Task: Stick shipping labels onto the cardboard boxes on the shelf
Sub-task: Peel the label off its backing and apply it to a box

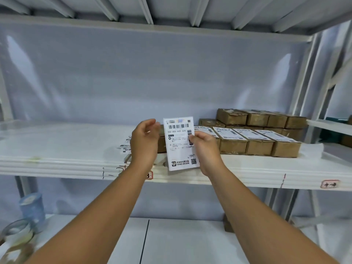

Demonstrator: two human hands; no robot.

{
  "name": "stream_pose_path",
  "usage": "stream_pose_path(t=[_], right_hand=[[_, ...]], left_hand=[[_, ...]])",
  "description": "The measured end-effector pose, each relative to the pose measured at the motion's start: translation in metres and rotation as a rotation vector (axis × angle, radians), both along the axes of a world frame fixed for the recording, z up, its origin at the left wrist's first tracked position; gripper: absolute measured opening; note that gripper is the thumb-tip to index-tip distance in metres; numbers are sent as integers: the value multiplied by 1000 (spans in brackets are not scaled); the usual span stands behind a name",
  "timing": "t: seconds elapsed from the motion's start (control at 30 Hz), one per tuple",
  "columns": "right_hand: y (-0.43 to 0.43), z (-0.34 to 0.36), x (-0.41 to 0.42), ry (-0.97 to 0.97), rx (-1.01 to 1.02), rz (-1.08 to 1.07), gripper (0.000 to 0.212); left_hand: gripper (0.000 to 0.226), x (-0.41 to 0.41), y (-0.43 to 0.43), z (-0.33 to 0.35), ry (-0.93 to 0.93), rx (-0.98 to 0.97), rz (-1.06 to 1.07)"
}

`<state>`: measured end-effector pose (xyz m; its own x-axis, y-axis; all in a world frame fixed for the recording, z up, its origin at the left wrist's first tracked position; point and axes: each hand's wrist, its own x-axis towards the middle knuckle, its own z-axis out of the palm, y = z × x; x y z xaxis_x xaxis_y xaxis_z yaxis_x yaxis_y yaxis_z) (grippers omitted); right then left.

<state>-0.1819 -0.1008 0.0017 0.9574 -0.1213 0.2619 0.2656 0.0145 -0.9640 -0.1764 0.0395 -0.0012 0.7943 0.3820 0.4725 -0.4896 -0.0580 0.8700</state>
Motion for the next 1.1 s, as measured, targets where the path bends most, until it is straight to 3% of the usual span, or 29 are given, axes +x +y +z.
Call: stream_pose_path(t=[0.13,0.27,0.4,0.47,0.6,0.67,0.73,0.93,1.1], right_hand=[[-7,-3,-6,-33,-105,3,24],[-13,-5,-4,-98,-190,-84,17],[-12,-15,-2,-571,-612,-593,32],[-7,-12,-8,-652,-621,-617,37],[-10,10,-13,-233,-271,-382,55],[-17,15,-8,-138,-137,-329,39],[-21,15,-7,-145,-139,-362,23],[-33,14,-10,-203,-278,-442,23],[-36,19,-12,-203,-350,-462,24]], left_hand=[[6,-6,-13,8,80,-143,-133],[16,-10,-23,9,115,-182,-183],[7,-12,-36,10,120,-251,-185],[8,-15,-43,13,110,-255,-188],[12,-22,-55,18,86,-205,-276],[11,-25,-58,19,86,-168,-290],[16,-27,-59,19,90,-152,-308],[21,-32,-62,23,151,-163,-335],[20,-31,-63,22,202,-22,-285]])
